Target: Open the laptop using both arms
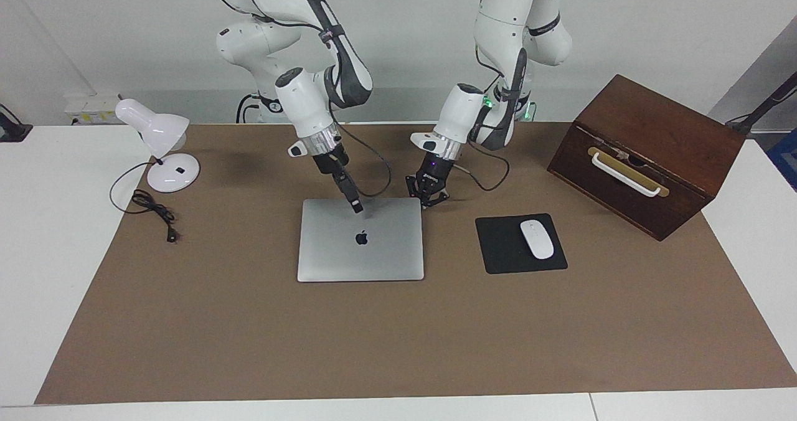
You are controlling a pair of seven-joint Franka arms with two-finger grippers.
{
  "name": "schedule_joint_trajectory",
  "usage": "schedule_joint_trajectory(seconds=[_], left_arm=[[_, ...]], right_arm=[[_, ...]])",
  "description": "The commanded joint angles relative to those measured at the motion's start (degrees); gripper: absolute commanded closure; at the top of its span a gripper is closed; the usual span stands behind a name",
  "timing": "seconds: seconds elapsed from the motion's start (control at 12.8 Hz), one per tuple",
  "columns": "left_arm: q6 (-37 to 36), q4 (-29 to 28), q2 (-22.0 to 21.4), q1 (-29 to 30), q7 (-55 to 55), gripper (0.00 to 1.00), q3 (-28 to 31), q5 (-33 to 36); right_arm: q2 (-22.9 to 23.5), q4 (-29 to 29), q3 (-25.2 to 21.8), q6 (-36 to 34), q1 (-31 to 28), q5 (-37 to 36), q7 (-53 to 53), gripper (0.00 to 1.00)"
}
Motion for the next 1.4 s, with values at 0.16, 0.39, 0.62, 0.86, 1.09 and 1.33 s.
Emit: schedule_joint_trajectory(seconds=[0.16, 0.39, 0.62, 0.86, 1.09, 1.33], left_arm=[[1.2, 1.1, 1.9, -0.6, 1.0, 1.0, 0.5, 0.2], [1.2, 1.0, 1.9, -0.7, 1.0, 1.0, 0.5, 0.2], [1.2, 1.0, 2.0, -0.8, 1.0, 1.0, 0.6, 0.2], [1.2, 1.0, 2.4, -0.8, 1.1, 1.0, 0.6, 0.2], [1.2, 1.0, 2.4, -0.8, 1.2, 1.0, 0.6, 0.2], [1.2, 1.0, 2.4, -0.8, 1.2, 1.0, 0.6, 0.2]], right_arm=[[1.9, 2.9, 0.4, 1.5, -0.6, 1.6, -2.4, 0.0], [3.3, 5.9, 0.4, 2.2, -0.7, 1.6, -2.5, 0.0], [5.3, 9.4, 0.4, 4.6, -0.7, 1.6, -3.1, 0.0], [7.0, 13.8, 0.2, 5.1, -1.0, 1.5, -4.9, 0.0], [8.5, 18.1, 0.2, 5.9, -2.7, 1.5, -7.5, 0.0], [9.8, 22.1, 0.3, 5.9, -4.3, 1.4, -9.7, 0.0]])
